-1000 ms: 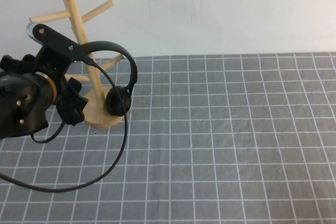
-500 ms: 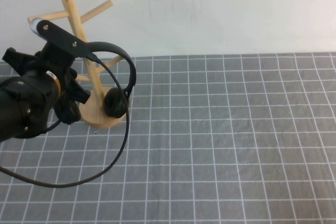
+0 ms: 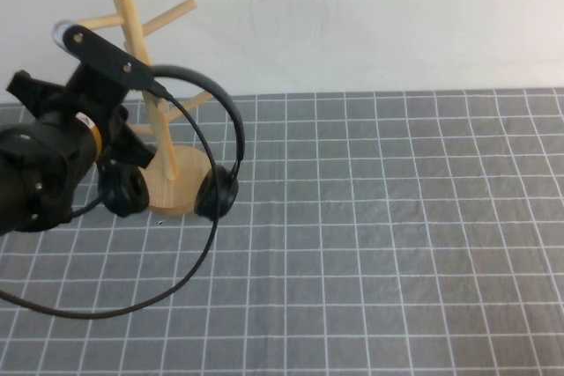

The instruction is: Take out the headphones from the headphone stand

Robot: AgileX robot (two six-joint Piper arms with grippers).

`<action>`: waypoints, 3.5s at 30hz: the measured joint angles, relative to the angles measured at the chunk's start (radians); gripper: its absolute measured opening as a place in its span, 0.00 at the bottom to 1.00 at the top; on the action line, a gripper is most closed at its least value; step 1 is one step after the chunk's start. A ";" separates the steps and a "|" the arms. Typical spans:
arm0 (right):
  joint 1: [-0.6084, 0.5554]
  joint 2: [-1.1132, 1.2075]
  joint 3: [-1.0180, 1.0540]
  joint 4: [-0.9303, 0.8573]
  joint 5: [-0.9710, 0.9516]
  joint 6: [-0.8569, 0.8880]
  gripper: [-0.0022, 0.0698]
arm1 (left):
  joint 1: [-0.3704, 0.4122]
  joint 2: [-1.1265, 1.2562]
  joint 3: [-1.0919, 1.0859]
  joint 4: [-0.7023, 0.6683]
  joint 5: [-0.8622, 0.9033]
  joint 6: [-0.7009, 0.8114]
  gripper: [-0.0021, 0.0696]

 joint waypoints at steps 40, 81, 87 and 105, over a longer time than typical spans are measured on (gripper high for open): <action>0.000 0.000 0.000 0.000 0.000 0.000 0.02 | -0.137 0.099 -0.002 -1.212 0.331 0.752 0.11; 0.000 0.000 0.000 0.000 0.000 0.000 0.02 | -0.250 -0.650 -0.002 -1.227 0.495 0.755 0.04; 0.000 0.000 0.000 0.000 0.000 0.000 0.02 | -0.250 -0.818 0.085 -1.281 0.539 0.728 0.03; 0.000 0.000 0.000 0.000 0.000 0.000 0.02 | -0.250 -1.480 0.304 -1.461 0.602 0.806 0.03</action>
